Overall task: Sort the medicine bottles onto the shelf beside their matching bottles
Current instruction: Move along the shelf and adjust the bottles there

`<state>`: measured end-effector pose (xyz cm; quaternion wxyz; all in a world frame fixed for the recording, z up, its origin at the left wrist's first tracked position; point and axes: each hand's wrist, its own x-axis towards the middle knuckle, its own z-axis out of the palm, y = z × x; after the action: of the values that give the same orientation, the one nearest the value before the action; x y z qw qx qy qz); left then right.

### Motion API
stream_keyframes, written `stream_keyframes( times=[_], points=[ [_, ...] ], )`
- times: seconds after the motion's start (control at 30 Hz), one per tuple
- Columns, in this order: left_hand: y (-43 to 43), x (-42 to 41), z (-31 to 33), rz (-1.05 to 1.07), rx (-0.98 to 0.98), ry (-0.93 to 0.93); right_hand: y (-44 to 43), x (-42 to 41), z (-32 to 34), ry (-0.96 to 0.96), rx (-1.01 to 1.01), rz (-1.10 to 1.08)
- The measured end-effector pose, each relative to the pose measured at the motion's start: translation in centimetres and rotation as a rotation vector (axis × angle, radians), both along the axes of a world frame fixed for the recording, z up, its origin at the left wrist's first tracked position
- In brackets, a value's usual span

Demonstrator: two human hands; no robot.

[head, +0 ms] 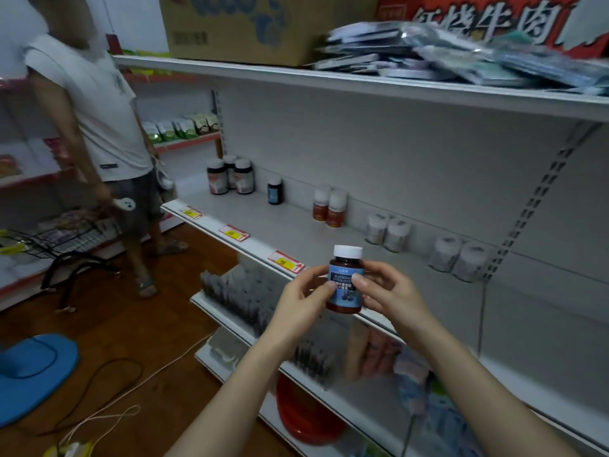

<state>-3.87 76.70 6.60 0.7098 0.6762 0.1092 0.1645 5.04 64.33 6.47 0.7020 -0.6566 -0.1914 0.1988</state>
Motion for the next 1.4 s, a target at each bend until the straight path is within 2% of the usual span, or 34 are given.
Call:
stream_keyframes(
  times=[0.17,0.53,0.77,0.9,1.07,1.27,1.4],
  points=[
    [5.9,0.5,-0.7,0.039,-0.061,0.017,6.4,1.5,-1.0,0.045,0.001,0.08],
    [20.0,9.2,-1.3,0.124,0.136,0.061,21.0,10.2,-1.9,0.049,0.005,0.129],
    [27.0,15.2,-1.0,0.113,0.2,0.104,27.1,16.0,-1.3,0.001,-0.069,0.154],
    [29.9,18.3,-1.4,0.077,0.201,0.092,28.9,18.0,-1.0,-0.065,-0.197,0.154],
    [33.4,22.7,-3.1,-0.005,0.279,0.091,31.4,19.8,-1.2,-0.075,-0.251,-0.002],
    [36.9,27.1,-4.4,-0.228,0.36,0.114,34.9,20.8,-2.0,-0.04,-0.297,-0.3],
    [37.8,28.6,-5.7,-0.326,0.397,0.113,36.0,21.2,-3.0,-0.073,-0.332,-0.418]
  ],
)
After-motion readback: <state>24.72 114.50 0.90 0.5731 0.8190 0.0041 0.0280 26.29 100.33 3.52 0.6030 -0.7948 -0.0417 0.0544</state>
